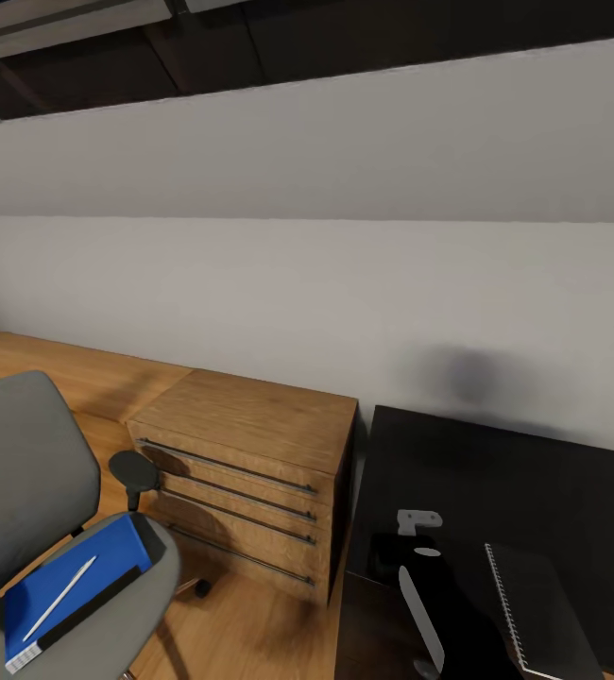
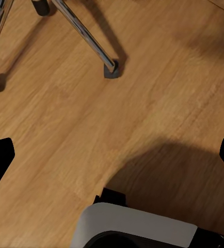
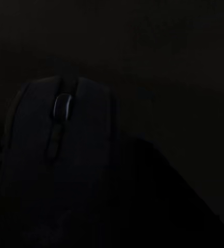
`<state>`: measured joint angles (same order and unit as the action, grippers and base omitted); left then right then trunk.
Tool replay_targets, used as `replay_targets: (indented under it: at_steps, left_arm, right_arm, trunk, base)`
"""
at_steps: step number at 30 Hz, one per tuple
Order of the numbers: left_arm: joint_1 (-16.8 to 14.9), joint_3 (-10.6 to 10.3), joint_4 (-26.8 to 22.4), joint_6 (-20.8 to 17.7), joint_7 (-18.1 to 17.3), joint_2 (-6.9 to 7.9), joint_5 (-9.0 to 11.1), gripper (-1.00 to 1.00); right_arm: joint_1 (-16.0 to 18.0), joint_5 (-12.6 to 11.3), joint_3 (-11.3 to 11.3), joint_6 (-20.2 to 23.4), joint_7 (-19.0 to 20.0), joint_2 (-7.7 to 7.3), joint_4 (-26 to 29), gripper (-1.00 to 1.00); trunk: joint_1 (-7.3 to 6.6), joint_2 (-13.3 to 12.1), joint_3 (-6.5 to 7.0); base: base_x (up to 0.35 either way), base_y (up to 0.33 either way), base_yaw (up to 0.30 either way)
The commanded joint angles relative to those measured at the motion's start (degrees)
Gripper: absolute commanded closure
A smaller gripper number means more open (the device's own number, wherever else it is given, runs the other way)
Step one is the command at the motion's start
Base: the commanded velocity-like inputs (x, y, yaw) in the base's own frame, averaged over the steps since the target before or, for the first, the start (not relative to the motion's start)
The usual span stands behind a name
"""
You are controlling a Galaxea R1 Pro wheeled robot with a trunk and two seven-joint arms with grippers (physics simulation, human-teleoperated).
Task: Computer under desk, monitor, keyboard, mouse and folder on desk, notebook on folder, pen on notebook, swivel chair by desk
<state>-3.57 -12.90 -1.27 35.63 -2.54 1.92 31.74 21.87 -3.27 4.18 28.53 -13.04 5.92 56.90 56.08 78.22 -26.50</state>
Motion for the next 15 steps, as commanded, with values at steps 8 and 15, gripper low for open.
replay_targets:
  at_steps: [8,15]
  left_arm:
    - [-0.04,-0.37,0.04,0.14,-0.19,0.19,0.61,-1.0]
    - [-0.04,-0.37,0.04,0.14,-0.18,0.22,0.61,-1.0]
  right_arm:
    - [0.02,-0.42,0.08,1.38,-0.45,-0.1,1.12,1.0]
    - [0.02,-0.45,-0.01,2.47,-0.32,-0.13,4.25,1.0]
  trunk:
    - [-1.31,-2.38,1.01]
    - [-2.85,-5.19,2.26]
  base:
    - [0.0,0.0,0.0]
    - [0.0,0.0,0.0]
